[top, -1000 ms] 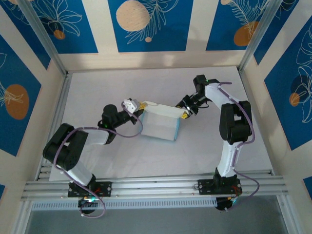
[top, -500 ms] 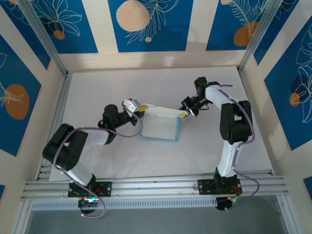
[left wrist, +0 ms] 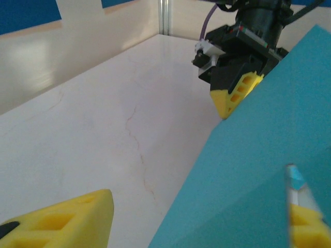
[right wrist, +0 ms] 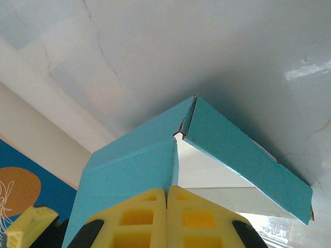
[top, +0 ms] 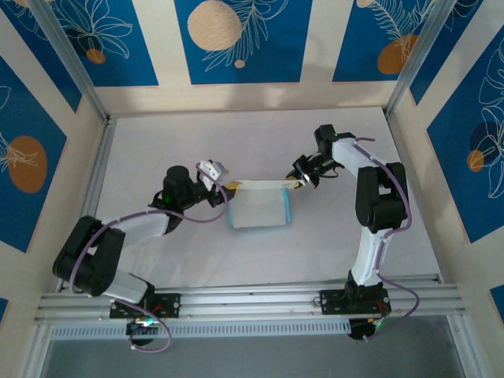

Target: Fold the paper box

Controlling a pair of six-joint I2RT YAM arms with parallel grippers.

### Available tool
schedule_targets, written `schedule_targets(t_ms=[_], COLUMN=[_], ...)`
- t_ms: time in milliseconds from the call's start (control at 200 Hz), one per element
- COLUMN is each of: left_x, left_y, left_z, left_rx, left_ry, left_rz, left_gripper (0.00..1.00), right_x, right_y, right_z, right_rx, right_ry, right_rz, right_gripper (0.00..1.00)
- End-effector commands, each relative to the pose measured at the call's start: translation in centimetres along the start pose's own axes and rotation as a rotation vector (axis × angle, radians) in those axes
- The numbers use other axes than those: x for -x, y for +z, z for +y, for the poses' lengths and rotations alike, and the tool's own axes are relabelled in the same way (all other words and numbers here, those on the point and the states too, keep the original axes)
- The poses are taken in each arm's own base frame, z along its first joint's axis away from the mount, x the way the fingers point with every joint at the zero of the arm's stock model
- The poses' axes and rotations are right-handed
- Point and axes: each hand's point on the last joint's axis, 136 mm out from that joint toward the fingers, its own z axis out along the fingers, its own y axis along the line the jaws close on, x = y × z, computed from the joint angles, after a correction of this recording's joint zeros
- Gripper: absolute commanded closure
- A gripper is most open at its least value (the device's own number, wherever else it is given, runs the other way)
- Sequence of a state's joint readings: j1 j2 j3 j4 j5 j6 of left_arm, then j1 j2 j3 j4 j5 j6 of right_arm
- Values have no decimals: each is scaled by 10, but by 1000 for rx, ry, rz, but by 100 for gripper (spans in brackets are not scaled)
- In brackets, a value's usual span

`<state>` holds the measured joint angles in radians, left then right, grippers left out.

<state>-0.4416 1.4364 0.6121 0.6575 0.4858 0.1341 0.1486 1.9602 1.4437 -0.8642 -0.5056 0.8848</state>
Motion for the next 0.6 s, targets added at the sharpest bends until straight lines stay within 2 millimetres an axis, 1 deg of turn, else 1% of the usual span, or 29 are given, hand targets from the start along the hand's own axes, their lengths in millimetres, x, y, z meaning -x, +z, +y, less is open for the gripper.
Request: schedule_targets(t_ms=[0,10,55,165,235,305,365,405,425,450,455,465,480,490,505,510,515,555,595], left_x=[31,31,40,55,67,76,81,77,73,67,63,64,57,58,57,53,55,30,21], left_y=[-13,-14,-21,-37,-44,-51,-57,-60,-62,-62,-62,-61,-59,-58,-56,-55,-54,-50,-48], left_z=[1,0,-4,-17,-19,-8,10,27,37,44,44,45,43,43,42,42,42,39,36], left_rx=[-14,-20,-39,-101,-97,-22,95,194,255,295,298,295,289,281,276,276,276,302,313], left_ry=[42,40,49,42,20,-38,-133,-255,-344,-455,-477,-512,-567,-596,-636,-656,-666,-815,-929], left_rz=[-6,1,1,-4,-13,-21,-11,30,59,110,128,147,195,216,256,278,282,436,525], left_gripper=[38,38,36,36,37,39,41,43,44,47,48,49,50,51,51,51,51,53,55], right_x=[-9,-8,-7,-5,-4,-3,-2,-2,-2,-2,-2,-3,-3,-3,-2,-2,-2,-2,-2], right_y=[-13,-14,-16,-20,-22,-22,-23,-24,-24,-25,-25,-25,-25,-25,-26,-26,-26,-26,-26], right_z=[-2,-2,-3,-7,-7,-8,-9,-8,-9,-9,-9,-9,-9,-9,-10,-10,-10,-11,-11], right_rx=[9,8,5,-5,-5,-10,-14,-18,-23,-25,-26,-27,-29,-30,-33,-35,-35,-42,-43], right_ry=[-6,-4,-4,2,1,2,-2,-4,-5,-8,-8,-7,-9,-8,-9,-7,-7,-8,-8], right_rz=[15,14,9,-5,-8,-12,-17,-20,-22,-26,-27,-28,-31,-32,-36,-36,-38,-45,-47], right_gripper=[97,97,97,97,97,97,97,97,97,97,97,97,97,97,97,97,97,97,97])
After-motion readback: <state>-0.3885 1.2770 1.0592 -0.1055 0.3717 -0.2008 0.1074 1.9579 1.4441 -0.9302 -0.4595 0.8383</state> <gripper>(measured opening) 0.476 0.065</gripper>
